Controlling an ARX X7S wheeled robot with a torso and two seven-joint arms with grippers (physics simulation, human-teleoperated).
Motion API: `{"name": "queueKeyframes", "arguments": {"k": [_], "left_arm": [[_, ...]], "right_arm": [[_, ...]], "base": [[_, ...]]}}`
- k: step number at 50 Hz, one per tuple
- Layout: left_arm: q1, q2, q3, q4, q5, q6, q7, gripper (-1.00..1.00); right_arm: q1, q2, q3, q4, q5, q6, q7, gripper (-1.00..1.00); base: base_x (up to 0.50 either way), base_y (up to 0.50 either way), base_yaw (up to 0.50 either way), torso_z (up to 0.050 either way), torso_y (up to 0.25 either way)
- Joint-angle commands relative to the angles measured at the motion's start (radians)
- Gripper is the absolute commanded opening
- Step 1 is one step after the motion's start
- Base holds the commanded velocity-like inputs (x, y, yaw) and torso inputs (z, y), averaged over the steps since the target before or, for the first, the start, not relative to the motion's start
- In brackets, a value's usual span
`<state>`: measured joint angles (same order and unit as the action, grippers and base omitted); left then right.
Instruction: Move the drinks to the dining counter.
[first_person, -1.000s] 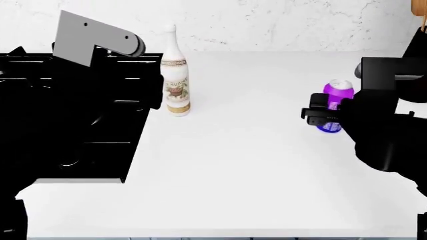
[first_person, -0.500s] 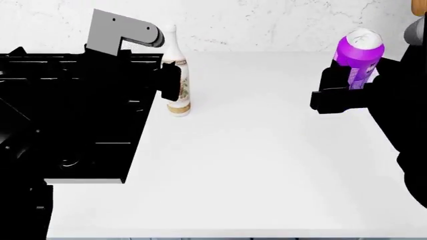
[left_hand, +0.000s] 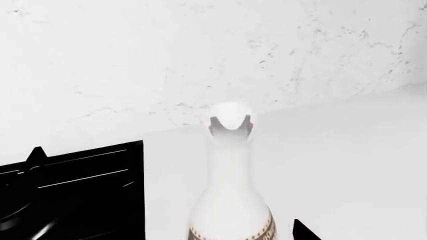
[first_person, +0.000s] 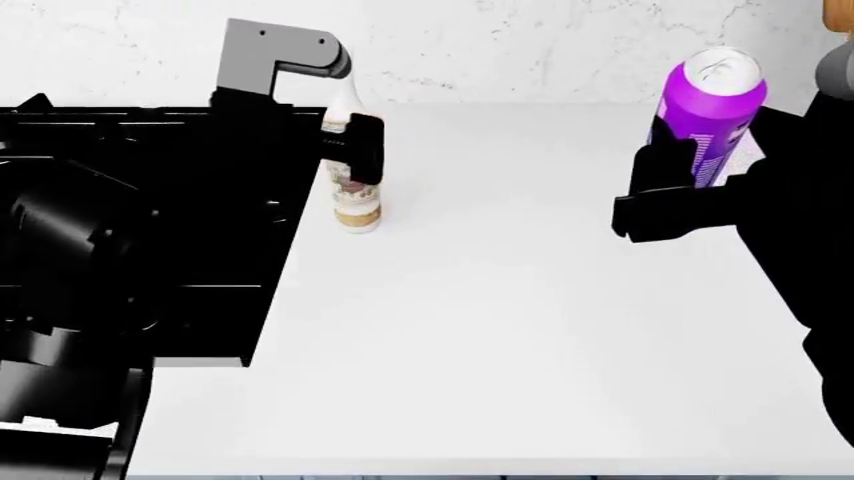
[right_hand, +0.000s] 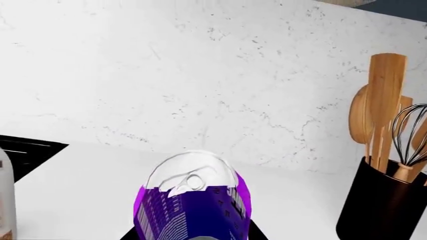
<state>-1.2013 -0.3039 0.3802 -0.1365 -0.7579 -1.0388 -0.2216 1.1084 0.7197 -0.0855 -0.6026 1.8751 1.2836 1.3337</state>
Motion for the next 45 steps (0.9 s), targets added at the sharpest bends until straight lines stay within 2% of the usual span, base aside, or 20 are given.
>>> {"name": "queueKeyframes", "arguments": {"k": [1,19,33,37,38,43,45], "left_arm": [[-0.025,0.026,0.022,-0.057,0.017,0.032,0.021,1.0],[-0.059,0.052,0.063,-0.17,0.057,0.092,0.065,1.0],[-0.168,0.135,0.135,-0.549,0.159,0.289,0.214,1.0],[-0.165,0.142,0.158,-0.566,0.167,0.308,0.251,1.0],[-0.16,0.14,0.172,-0.56,0.179,0.315,0.252,-1.0],[-0.135,0.122,0.157,-0.531,0.165,0.311,0.239,-1.0],[-0.11,0.098,0.141,-0.455,0.145,0.285,0.215,-1.0]], "right_arm": [[0.005,0.006,-0.003,-0.01,0.0,-0.002,-0.003,-1.0],[-0.005,0.015,-0.011,-0.015,-0.014,-0.015,-0.02,-1.0],[-0.013,0.03,-0.022,-0.011,-0.015,-0.025,-0.02,-1.0],[-0.018,0.03,-0.023,-0.007,-0.028,-0.025,-0.03,-1.0],[-0.018,0.029,-0.024,-0.006,-0.029,-0.025,-0.031,-1.0],[-0.032,0.032,-0.022,-0.013,-0.037,-0.03,-0.036,-1.0],[-0.029,0.038,-0.025,-0.017,-0.021,-0.036,-0.024,-1.0]], "base": [[0.0,0.0,0.0,0.0,0.0],[0.0,0.0,0.0,0.0,0.001],[0.0,0.0,0.0,0.0,0.0],[0.0,0.0,0.0,0.0,0.0],[0.0,0.0,0.0,0.0,0.0],[0.0,0.0,0.0,0.0,0.0],[0.0,0.0,0.0,0.0,0.0]]}}
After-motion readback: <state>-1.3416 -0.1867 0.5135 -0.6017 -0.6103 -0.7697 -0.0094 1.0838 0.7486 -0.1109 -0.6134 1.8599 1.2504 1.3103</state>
